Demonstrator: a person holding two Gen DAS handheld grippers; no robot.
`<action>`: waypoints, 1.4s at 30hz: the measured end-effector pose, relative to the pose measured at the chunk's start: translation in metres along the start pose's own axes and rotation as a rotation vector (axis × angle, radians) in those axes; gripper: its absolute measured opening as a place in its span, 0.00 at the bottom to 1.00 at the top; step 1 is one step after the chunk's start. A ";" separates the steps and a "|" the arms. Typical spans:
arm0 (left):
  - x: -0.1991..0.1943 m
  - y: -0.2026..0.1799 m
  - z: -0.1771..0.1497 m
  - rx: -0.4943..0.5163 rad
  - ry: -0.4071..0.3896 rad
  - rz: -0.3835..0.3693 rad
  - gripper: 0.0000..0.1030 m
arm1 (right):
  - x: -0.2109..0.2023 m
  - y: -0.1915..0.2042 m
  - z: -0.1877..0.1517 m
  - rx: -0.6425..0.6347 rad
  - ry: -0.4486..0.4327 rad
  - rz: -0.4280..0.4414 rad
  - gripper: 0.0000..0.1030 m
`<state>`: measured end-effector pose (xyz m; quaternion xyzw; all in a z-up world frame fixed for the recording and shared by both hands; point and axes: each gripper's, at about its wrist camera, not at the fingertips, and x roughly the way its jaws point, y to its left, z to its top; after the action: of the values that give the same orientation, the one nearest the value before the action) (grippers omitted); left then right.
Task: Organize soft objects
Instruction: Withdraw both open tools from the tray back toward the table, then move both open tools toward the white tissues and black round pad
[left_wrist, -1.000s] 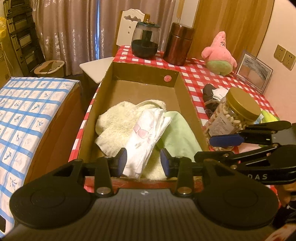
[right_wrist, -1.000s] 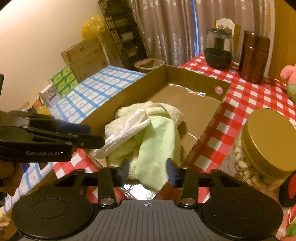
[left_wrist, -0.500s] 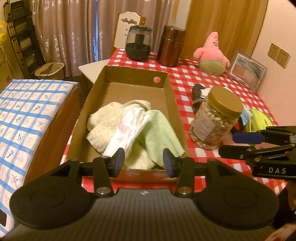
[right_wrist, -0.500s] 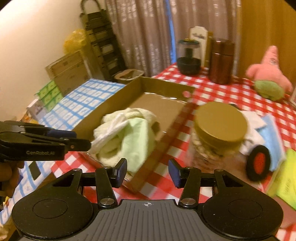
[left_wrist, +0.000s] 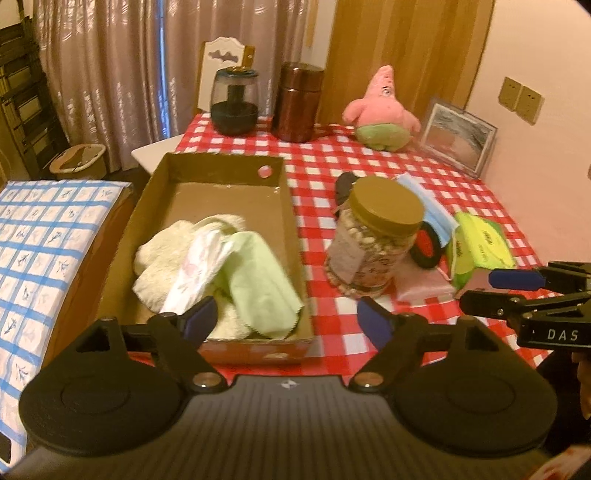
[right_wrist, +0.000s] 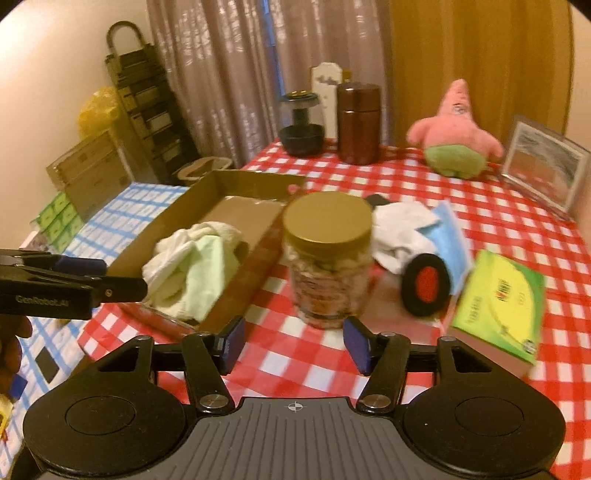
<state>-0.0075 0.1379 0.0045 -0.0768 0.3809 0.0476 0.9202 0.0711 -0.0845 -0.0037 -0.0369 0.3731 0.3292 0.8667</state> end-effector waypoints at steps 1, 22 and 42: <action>-0.001 -0.003 0.001 0.005 -0.002 -0.008 0.80 | -0.004 -0.004 -0.001 0.005 -0.002 -0.012 0.61; -0.006 -0.056 0.028 0.125 -0.041 -0.174 0.84 | -0.091 -0.051 -0.017 0.058 -0.072 -0.212 0.70; 0.046 -0.066 0.096 0.268 -0.038 -0.220 0.84 | -0.051 -0.109 0.019 -0.025 -0.028 -0.133 0.71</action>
<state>0.1011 0.0917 0.0459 0.0064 0.3555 -0.1035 0.9289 0.1224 -0.1920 0.0245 -0.0678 0.3536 0.2761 0.8911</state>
